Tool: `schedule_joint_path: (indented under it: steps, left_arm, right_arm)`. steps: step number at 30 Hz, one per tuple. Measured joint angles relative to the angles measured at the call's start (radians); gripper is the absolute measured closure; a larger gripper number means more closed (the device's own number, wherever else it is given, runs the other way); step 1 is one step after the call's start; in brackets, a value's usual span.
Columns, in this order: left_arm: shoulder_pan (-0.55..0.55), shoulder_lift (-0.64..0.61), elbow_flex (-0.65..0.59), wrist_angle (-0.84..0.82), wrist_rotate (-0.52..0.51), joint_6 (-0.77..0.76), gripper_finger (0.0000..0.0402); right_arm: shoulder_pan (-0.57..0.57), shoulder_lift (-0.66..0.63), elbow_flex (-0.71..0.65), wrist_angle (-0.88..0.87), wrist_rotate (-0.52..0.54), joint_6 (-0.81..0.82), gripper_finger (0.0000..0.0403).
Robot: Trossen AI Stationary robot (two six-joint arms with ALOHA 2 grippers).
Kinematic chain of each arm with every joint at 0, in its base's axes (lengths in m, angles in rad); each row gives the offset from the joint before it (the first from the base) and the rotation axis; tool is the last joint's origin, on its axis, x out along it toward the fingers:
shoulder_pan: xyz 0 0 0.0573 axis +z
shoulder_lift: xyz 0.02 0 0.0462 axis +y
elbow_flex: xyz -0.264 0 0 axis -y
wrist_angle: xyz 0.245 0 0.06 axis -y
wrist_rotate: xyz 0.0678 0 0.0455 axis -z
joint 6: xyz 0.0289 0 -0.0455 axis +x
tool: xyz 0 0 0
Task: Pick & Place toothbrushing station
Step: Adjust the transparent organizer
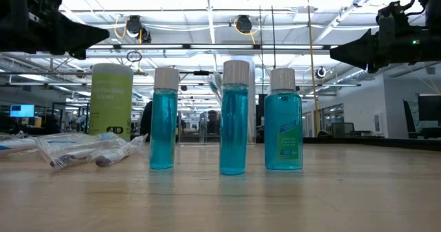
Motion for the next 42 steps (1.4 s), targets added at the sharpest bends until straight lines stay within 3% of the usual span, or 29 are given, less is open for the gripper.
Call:
schedule_joint_path:
  steps: [8, 18, 30, 34, 38, 42]
  left_arm:
    - [0.000, 0.000, 0.000, -0.027, 0.001, -0.154, 0.0376]
    - [0.000, 0.000, 0.000, 0.008, -0.166, -0.266, 0.0376]
    - [-0.001, 0.000, 0.000, -0.041, -0.120, -0.214, 0.0376]
    - [-0.001, 0.009, 0.000, -0.038, -0.094, -0.274, 0.0376]
    - [-0.001, 0.090, 0.000, -0.037, -0.131, -0.451, 0.0376]
    - [-0.020, 0.299, 0.000, 0.019, -0.165, -0.521, 0.0376]
  right_arm:
    - [0.000, 0.000, 0.000, 0.000, 0.000, 0.000, 0.0277]
    - [0.000, 0.000, 0.000, 0.000, 0.000, 0.000, 0.0277]
    - [0.000, 0.001, 0.000, 0.014, 0.000, 0.000, 0.0277]
    - [0.000, 0.002, 0.000, 0.083, 0.000, 0.001, 0.0277]
    - [0.000, 0.006, 0.000, 0.151, -0.003, 0.009, 0.0277]
    - [0.000, 0.006, 0.000, 0.178, 0.000, 0.009, 0.0277]
